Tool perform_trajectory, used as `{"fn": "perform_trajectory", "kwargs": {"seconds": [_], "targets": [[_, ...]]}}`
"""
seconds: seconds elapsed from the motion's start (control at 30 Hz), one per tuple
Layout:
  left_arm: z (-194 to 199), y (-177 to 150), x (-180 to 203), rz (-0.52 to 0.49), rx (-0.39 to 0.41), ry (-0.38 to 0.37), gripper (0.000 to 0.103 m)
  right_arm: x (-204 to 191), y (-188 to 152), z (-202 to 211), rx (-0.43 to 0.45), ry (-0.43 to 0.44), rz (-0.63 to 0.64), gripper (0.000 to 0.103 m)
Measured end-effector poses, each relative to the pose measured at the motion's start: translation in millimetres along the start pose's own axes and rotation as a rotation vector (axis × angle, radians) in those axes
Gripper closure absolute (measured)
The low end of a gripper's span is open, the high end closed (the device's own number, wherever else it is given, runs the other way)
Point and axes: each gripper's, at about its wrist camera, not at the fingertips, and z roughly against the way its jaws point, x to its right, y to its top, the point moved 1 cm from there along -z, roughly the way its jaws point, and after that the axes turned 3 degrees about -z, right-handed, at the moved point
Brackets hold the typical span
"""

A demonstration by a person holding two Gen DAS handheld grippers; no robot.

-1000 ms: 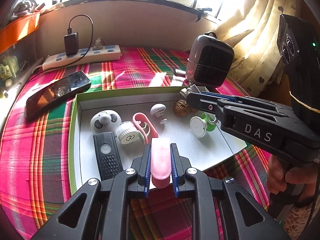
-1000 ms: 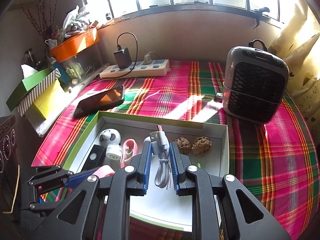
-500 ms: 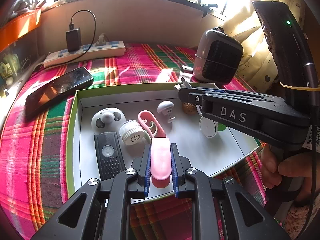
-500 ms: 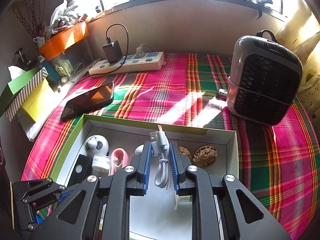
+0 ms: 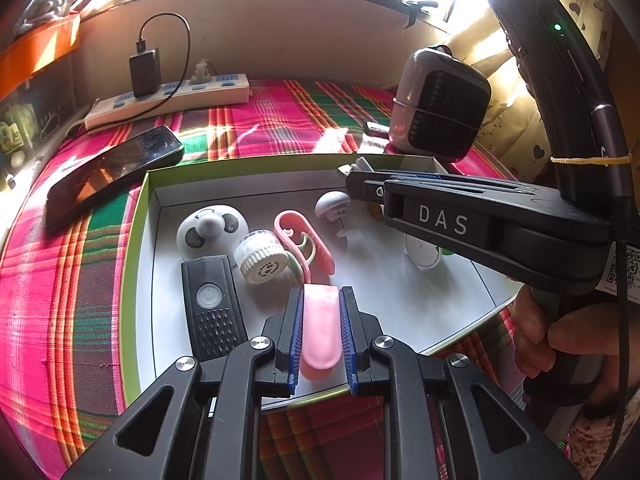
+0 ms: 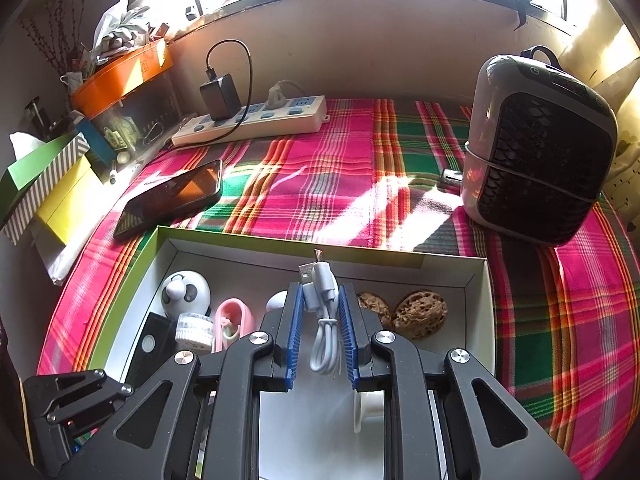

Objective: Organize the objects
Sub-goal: 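Open right gripper to drop the cable while left gripper releases the pink clip in the box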

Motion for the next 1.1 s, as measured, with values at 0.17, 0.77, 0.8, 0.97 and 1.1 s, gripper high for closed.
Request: {"fn": "perform_trajectory", "kwargs": {"seconds": [0.17, 0.77, 0.8, 0.97, 1.1], "targets": [[-1.3, 0.0, 0.8, 0.007, -0.007, 0.0, 0.087, -1.0, -0.2, -0.8, 0.002, 0.0, 0.0, 0.083], [-1.9, 0.4, -1.5, 0.022, -0.012, -0.001, 0.083, -4.6, -0.2, -2.6, 0.009, 0.003, -0.008, 0.083], [-2.0, 0.7, -1.6, 0.022, -0.012, -0.001, 0.083, -4.5, -0.3, -2.6, 0.008, 0.005, -0.009, 0.083], [-1.2, 1.4, -1.8, 0.022, -0.011, 0.004, 0.081, -4.3, -0.8, -2.2, 0.009, 0.002, -0.011, 0.083], [-0.8, 1.4, -2.0, 0.02, -0.011, 0.006, 0.08, -4.6, -0.4, -1.1, 0.015, 0.001, -0.009, 0.083]]}}
